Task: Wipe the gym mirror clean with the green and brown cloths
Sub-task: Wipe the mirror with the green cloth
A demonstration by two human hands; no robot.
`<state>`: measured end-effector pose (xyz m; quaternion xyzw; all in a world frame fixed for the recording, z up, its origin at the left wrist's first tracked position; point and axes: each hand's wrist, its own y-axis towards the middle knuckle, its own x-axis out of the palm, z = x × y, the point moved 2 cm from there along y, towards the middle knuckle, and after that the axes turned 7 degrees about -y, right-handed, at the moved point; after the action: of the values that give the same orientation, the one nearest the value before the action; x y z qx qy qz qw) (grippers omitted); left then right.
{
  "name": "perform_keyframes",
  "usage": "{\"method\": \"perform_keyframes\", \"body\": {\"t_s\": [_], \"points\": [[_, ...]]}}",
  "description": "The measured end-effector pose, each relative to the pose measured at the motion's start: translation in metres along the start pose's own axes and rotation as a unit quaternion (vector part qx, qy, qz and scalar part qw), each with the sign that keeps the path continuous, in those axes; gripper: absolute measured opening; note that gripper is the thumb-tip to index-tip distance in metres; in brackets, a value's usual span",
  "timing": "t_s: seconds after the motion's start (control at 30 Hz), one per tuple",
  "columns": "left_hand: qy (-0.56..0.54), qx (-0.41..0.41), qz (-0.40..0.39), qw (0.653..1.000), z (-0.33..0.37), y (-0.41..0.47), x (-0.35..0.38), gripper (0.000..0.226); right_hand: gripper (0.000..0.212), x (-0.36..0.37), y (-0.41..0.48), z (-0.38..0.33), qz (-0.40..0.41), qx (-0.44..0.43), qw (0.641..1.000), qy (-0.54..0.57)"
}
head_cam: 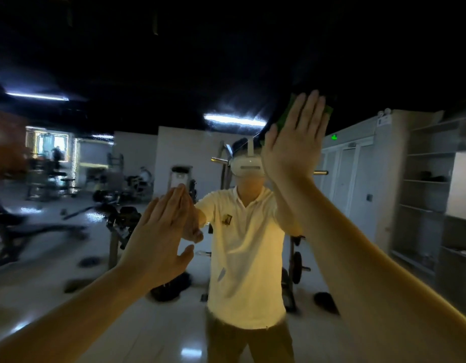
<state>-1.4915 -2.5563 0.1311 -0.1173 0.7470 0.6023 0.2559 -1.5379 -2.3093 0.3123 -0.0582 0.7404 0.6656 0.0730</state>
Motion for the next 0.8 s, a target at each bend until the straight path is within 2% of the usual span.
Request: {"method": "perform_keyframes", "body": {"t_s": [0.07, 0.1, 0.2, 0.27, 0.33, 0.43, 0.5, 0.57, 0.67, 0.73, 0.8], "points": [[0.001, -0.004, -0.02, 1.0, -0.001, 0.0, -0.004, 0.116, 0.07, -0.002, -0.01, -0.028, 0.007, -0.043, 0.999, 0.01], [0.002, -0.006, -0.032, 0.999, -0.001, 0.0, -0.006, 0.111, 0.069, 0.001, -0.027, -0.044, -0.002, -0.112, 0.994, 0.011], [-0.01, -0.019, -0.036, 0.999, -0.001, -0.003, -0.011, 0.096, 0.068, 0.016, -0.102, -0.066, -0.042, -0.358, 0.933, -0.005], [-0.037, -0.044, -0.028, 0.998, -0.001, -0.015, -0.01, 0.093, 0.066, 0.021, -0.137, -0.038, -0.053, -0.407, 0.912, -0.005], [-0.045, -0.045, -0.027, 0.998, 0.003, -0.031, -0.004, 0.096, 0.068, 0.027, -0.152, 0.014, -0.059, -0.351, 0.934, 0.004], [-0.044, -0.042, -0.049, 0.997, 0.01, -0.047, 0.012, 0.106, 0.071, 0.027, -0.153, 0.098, -0.074, -0.138, 0.988, 0.01], [-0.045, -0.058, -0.063, 0.995, 0.018, -0.05, 0.02, 0.117, 0.073, 0.028, -0.155, 0.122, -0.072, -0.002, 0.997, 0.022], [-0.05, -0.07, -0.06, 0.995, 0.023, -0.05, 0.025, 0.123, 0.071, 0.03, -0.164, 0.106, -0.073, 0.056, 0.995, 0.039], [-0.046, -0.064, -0.064, 0.995, 0.024, -0.051, 0.025, 0.124, 0.06, 0.034, -0.191, 0.047, -0.103, 0.002, 0.994, 0.048], [-0.047, -0.063, -0.063, 0.995, 0.022, -0.051, 0.023, 0.122, 0.059, 0.034, -0.212, 0.0, -0.093, -0.091, 0.99, 0.054], [-0.06, -0.068, -0.054, 0.994, 0.025, -0.051, 0.019, 0.118, 0.068, 0.03, -0.234, -0.037, -0.09, -0.216, 0.969, 0.08]]}}
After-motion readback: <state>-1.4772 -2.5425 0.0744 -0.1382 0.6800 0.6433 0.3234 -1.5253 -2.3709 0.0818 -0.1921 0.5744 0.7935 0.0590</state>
